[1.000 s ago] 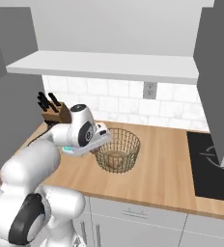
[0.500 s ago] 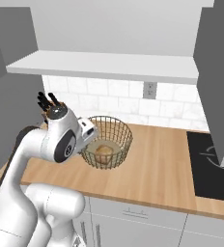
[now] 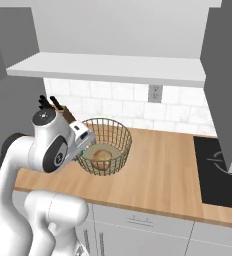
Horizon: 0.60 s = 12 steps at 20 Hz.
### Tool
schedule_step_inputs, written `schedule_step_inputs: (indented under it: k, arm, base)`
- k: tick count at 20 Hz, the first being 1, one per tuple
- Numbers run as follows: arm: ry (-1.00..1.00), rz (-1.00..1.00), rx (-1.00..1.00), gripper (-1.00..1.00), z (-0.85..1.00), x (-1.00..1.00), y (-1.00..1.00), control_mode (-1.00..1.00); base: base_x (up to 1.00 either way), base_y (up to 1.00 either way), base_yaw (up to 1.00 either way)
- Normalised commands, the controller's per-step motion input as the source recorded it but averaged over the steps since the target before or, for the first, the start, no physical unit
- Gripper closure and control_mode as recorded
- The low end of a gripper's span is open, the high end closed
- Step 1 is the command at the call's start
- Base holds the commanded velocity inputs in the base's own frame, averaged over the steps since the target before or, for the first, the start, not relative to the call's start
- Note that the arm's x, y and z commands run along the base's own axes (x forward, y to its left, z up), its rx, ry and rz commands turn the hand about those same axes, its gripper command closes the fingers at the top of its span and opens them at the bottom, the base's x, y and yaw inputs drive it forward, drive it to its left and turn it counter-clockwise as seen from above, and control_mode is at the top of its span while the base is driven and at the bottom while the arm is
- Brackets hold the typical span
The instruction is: Open the cabinet, pick up the bread from the cabinet and place it in the basket. Then move the basket to the dining counter.
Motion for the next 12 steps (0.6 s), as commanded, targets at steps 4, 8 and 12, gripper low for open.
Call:
schedule_step_inputs:
  k: [4, 8, 12]
  arm:
    - [0.0, 0.0, 0.0, 1.0, 0.0, 0.0, 0.0, -1.0]
    - [0.0, 0.0, 0.0, 1.0, 0.0, -0.29, 0.03, -1.0]
    - [-0.01, 0.0, 0.02, 1.0, 0.0, -0.96, 0.21, -1.0]
  base:
    - [0.0, 0.0, 0.0]
    - [0.0, 0.0, 0.0]
    - [0.0, 0.0, 0.0]
